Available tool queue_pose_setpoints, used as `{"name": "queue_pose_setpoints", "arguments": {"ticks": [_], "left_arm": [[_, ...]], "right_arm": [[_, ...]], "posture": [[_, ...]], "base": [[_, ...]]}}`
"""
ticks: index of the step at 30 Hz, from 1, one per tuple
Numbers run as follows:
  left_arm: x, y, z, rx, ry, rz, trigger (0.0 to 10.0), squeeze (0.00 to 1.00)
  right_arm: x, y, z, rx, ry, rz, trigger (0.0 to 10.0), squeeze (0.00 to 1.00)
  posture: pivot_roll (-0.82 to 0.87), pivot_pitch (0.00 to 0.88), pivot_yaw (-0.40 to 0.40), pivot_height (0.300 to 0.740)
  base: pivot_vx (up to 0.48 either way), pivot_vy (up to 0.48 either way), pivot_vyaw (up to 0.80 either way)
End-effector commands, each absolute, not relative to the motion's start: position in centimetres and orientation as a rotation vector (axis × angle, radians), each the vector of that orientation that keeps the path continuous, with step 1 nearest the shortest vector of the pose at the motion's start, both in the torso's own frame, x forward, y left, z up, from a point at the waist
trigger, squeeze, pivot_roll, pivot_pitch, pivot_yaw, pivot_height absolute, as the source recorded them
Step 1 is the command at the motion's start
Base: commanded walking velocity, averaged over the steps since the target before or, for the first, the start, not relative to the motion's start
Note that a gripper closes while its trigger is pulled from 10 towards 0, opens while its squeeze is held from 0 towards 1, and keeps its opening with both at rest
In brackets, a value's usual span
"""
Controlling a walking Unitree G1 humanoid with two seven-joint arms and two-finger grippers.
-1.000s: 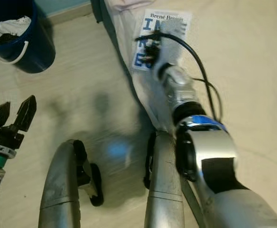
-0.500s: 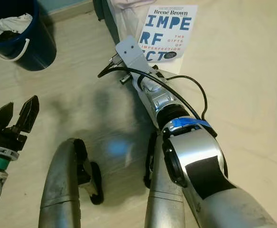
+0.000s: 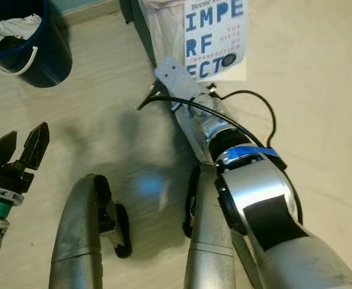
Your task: Clean up the room
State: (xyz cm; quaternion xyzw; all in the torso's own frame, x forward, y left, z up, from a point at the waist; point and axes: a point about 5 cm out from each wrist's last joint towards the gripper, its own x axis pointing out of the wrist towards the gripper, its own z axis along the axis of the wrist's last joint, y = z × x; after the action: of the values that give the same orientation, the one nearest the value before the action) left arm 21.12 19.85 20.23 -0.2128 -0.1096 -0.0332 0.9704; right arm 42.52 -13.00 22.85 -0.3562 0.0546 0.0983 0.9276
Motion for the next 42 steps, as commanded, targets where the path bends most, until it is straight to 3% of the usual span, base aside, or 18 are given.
{"name": "queue_pose_setpoints", "arguments": {"ticks": [1, 11, 22, 27, 31, 33, 42], "left_arm": [[20.7, 20.0, 19.7, -0.43, -0.192, -0.054, 10.0, 0.0], [21.1, 19.7, 19.8, -0.431, -0.195, -0.073, 10.0, 0.0], [21.3, 19.6, 19.5, -0.422, -0.188, -0.099, 10.0, 0.0], [22.6, 19.6, 18.8, -0.385, -0.178, -0.168, 10.0, 0.0], [23.2, 19.8, 18.3, -0.362, -0.17, -0.178, 10.0, 0.0], [23.9, 20.1, 17.3, -0.35, -0.153, -0.174, 10.0, 0.0], [24.9, 21.6, 13.0, -0.307, -0.048, -0.141, 10.0, 0.0]], "right_arm": [[42.4, -16.0, 22.2, -0.739, 0.178, 0.087, 10.0, 0.0], [42.4, -18.9, 23.8, -0.712, 0.162, -0.036, 10.0, 0.0], [42.4, -17.5, 22.7, -0.465, 0.178, 0.056, 10.0, 0.0], [42.3, -15.7, 22.7, -0.183, 0.129, 0.187, 10.0, 0.0], [42.2, -14.7, 22.9, -0.111, 0.099, 0.272, 10.0, 0.0], [41.9, -13.5, 21.9, -0.078, 0.126, 0.367, 10.0, 0.0], [40.6, -12.5, 18.1, 0.002, 0.203, 0.433, 10.0, 0.0]], "posture": [[0.09, 0.631, 0.014, 0.565], [0.09, 0.617, 0.021, 0.565], [0.1, 0.576, 0.021, 0.565], [0.07, 0.446, 0.022, 0.565], [0.06, 0.417, 0.022, 0.565], [0.05, 0.354, 0.021, 0.565], [0.03, 0.245, 0.029, 0.565]], "base": [[0.0, 0.0, 0.0], [0.0, 0.0, 0.0], [0.0, 0.0, 0.0], [0.0, 0.0, 0.0], [0.0, 0.0, 0.0], [0.0, 0.0, 0.0], [0.0, 0.0, 0.0]]}}
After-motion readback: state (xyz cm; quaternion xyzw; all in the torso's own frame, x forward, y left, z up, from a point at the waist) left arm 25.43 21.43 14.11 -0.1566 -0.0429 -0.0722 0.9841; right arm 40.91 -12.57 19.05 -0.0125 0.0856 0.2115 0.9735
